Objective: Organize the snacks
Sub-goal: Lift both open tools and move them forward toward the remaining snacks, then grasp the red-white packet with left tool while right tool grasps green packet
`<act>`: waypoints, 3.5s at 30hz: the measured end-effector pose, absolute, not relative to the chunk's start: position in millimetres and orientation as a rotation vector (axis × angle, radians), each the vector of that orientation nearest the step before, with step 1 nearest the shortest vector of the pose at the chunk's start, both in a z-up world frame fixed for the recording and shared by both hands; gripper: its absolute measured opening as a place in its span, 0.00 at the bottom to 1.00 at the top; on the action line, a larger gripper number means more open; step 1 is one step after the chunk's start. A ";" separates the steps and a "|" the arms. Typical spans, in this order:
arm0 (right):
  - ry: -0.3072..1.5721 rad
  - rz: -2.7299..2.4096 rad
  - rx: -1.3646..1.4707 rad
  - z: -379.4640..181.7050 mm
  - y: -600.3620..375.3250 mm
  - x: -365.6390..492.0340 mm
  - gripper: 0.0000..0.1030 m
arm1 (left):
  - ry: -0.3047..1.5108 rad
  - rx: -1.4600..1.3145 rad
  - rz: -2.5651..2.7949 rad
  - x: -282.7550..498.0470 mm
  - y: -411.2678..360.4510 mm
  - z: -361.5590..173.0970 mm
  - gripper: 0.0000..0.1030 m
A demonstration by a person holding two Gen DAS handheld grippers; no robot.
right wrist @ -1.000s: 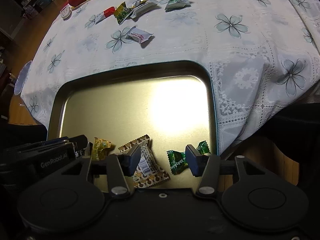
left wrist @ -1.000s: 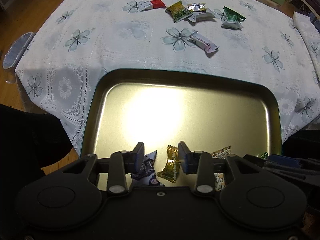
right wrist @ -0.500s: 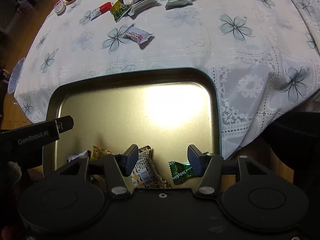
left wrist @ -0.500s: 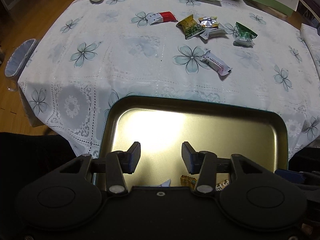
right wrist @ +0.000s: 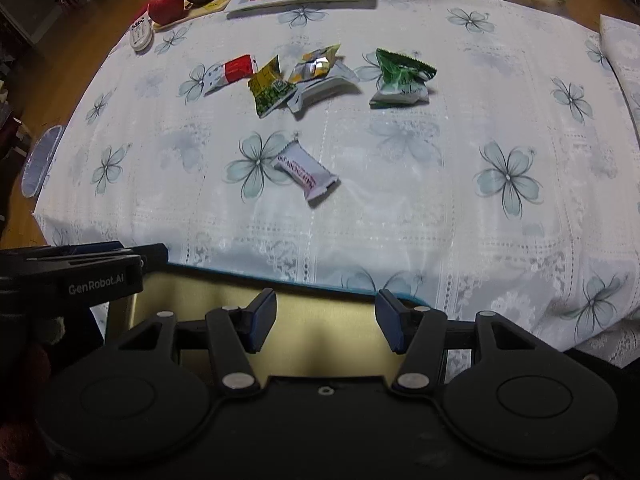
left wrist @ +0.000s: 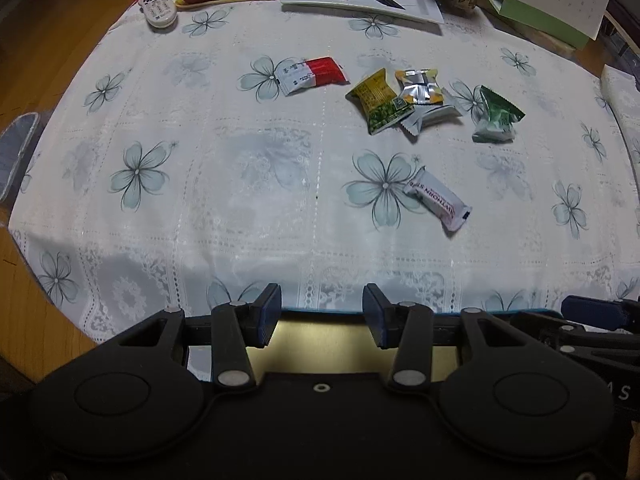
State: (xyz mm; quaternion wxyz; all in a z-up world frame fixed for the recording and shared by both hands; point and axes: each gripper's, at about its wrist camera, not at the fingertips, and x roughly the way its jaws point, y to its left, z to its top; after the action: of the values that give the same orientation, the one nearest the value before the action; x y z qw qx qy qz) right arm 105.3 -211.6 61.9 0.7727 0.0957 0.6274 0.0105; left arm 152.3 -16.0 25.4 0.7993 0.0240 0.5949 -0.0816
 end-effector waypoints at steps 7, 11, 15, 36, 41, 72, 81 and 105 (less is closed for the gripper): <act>1.361 -0.016 0.177 55.7 -216.3 158.5 0.57 | 1.254 0.088 -0.163 201.3 -20.3 24.0 0.52; 1.378 -0.048 0.202 50.6 -226.3 188.0 0.57 | 1.227 0.088 -0.157 231.4 -21.0 26.0 0.52; 1.395 -0.113 0.253 44.4 -242.0 218.4 0.57 | 1.218 0.069 -0.158 258.9 -20.0 25.5 0.52; 1.405 -0.156 0.368 19.3 -262.7 282.5 0.57 | 1.168 0.029 -0.099 379.0 -31.2 -19.3 0.52; 1.425 -0.157 0.387 14.7 -260.8 285.8 0.57 | 1.207 0.057 -0.034 397.2 -35.5 -38.2 0.52; 1.471 -0.346 0.420 -35.1 -284.0 321.3 0.57 | 1.319 -0.039 -0.243 343.9 -31.3 -16.1 0.52; 1.492 -0.329 0.336 -39.9 -269.7 320.2 0.57 | 1.364 -0.019 -0.242 348.8 -43.2 -34.6 0.51; 1.513 -0.299 0.311 -38.7 -266.6 319.9 0.48 | 1.343 0.003 -0.237 355.7 -54.5 -47.4 0.41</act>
State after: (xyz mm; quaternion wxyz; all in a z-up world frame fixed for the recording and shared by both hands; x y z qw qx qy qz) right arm 319.9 -266.6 -38.7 0.7062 0.1399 0.6809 -0.1344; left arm 355.7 -54.5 -47.4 0.7764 0.0012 0.6207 -0.1095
